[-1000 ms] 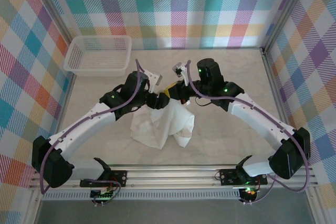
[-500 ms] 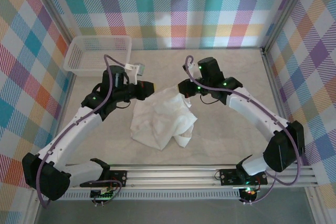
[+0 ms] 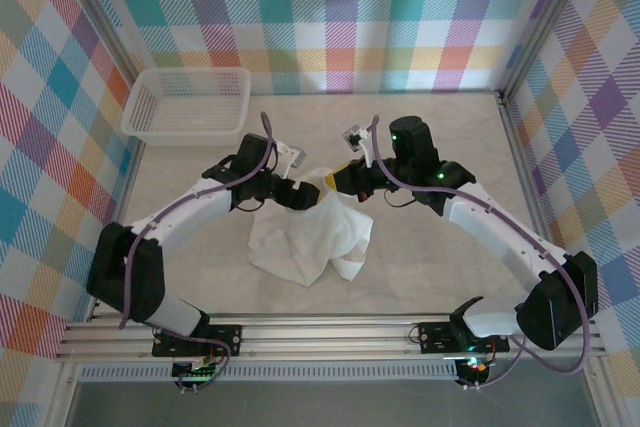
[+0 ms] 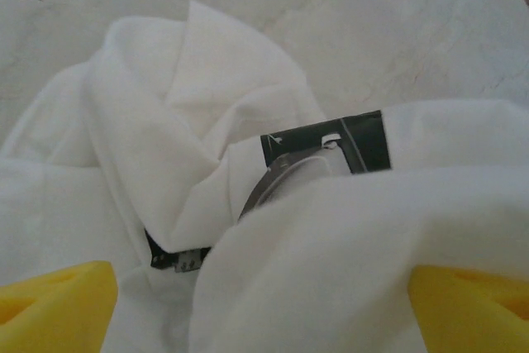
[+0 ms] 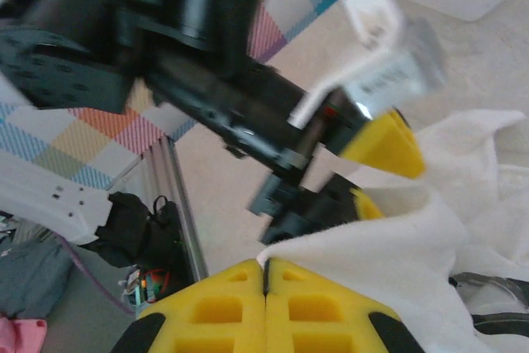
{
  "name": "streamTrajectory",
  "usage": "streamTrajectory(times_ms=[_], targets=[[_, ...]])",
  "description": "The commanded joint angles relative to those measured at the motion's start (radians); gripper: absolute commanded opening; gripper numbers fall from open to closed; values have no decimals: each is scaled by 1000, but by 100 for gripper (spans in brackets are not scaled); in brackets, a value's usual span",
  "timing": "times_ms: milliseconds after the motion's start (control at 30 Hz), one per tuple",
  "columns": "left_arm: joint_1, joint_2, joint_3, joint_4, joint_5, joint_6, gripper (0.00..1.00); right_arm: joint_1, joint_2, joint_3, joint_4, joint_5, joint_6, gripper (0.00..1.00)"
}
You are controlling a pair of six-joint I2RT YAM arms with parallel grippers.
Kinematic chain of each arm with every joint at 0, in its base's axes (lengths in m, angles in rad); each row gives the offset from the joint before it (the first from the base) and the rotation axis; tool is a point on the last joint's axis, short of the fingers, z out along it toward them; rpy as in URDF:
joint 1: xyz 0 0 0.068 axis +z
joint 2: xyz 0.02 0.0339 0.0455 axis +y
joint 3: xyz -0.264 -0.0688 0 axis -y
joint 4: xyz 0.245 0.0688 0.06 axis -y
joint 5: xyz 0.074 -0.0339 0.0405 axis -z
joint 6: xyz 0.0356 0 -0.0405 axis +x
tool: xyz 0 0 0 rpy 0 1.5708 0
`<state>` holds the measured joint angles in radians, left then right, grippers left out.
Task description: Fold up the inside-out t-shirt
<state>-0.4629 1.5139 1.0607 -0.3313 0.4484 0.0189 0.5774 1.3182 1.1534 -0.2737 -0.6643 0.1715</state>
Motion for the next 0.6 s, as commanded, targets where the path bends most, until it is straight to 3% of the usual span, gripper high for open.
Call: streamTrajectory(times_ms=[0,33,67,100,133,233,300,400,567], targets=[[-5,13,32,106,70,22,84,4,0,28,-5,-12,-12,0],[-4,3,25,128,75,7,76,4,5,38,-31,24,-13,0],[-3,-10,12,153,84,-17,54,3,10,47,-55,57,-20,0],[-2,-29,2,172,100,-45,18,2,13,50,-68,102,-25,0],[1,-47,-5,182,113,-75,0,1,15,47,-80,159,-24,0],[13,-130,-19,205,195,-246,0,-32,40,22,-110,382,-14,0],[18,-183,-36,258,271,-390,0,-60,65,-6,-110,446,-12,0],[17,-276,-106,384,300,-553,0,-79,94,-45,-82,431,-3,2],[22,-335,-150,339,254,-551,0,-79,49,-99,0,363,38,6]])
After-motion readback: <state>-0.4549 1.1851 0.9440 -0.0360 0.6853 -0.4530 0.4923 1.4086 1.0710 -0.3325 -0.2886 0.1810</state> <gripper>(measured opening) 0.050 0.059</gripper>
